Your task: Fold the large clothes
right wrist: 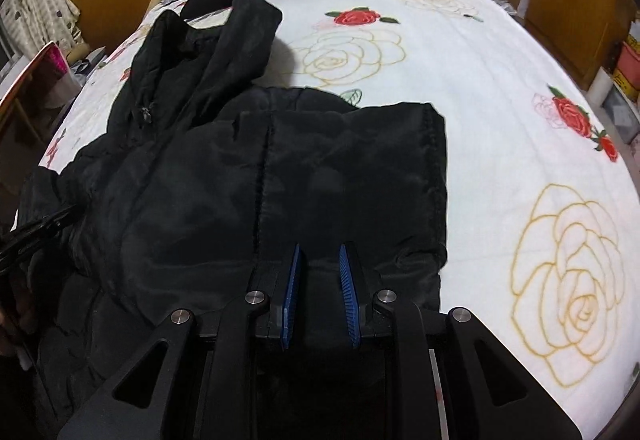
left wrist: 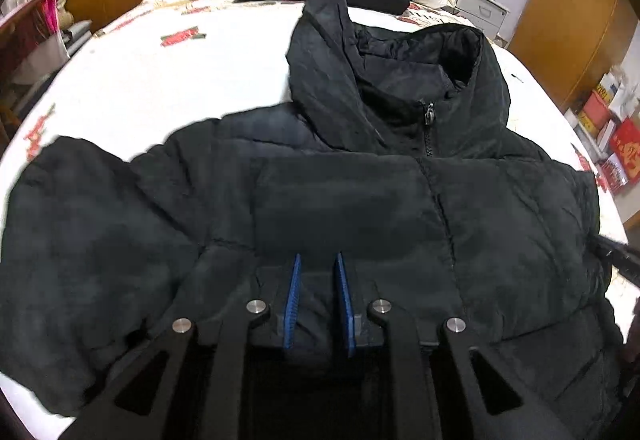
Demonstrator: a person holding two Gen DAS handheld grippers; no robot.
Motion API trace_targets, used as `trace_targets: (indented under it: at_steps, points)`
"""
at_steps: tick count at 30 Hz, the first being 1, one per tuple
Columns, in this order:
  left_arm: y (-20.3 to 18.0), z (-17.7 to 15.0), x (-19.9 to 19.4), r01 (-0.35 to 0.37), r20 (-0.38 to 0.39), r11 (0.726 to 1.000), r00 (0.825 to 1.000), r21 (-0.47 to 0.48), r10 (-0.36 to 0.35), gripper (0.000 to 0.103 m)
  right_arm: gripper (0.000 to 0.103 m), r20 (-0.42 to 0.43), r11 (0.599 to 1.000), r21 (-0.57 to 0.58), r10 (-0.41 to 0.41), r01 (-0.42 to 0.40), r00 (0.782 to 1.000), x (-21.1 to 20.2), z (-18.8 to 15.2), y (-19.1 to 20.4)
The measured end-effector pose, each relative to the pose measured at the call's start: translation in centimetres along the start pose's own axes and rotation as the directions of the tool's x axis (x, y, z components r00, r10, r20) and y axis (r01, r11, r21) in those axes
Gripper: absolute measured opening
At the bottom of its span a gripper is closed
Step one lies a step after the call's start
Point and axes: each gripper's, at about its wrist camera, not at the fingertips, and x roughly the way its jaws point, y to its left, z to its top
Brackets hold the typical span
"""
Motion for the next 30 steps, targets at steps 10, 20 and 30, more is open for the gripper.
trace_targets:
  at_steps: [10, 20, 30]
  points:
    - [4.6, -4.4, -12.5, 0.005, 0.171, 0.996, 0.985, -0.085, 0.01, 0.036, 0.023, 0.139, 0.998, -0.018, 0.059, -0.057, 0.989, -9.9, -4.0, 3.4]
    - [11.8, -10.5, -19.4, -0.062, 0.227, 0.972, 0.967, -0.228, 0.115, 0.047, 0.052, 0.189, 0.995, -0.037, 0.098, -0.093, 0.977, -14.8, -9.1, 7.2]
    - [16.5, -13.8, -19.7, -0.093, 0.2, 0.932, 0.965, -0.352, 0.172, 0.047, 0.061, 0.203, 0.99, -0.081, 0.133, -0.119, 0.97, -16.8, -10.3, 11.1]
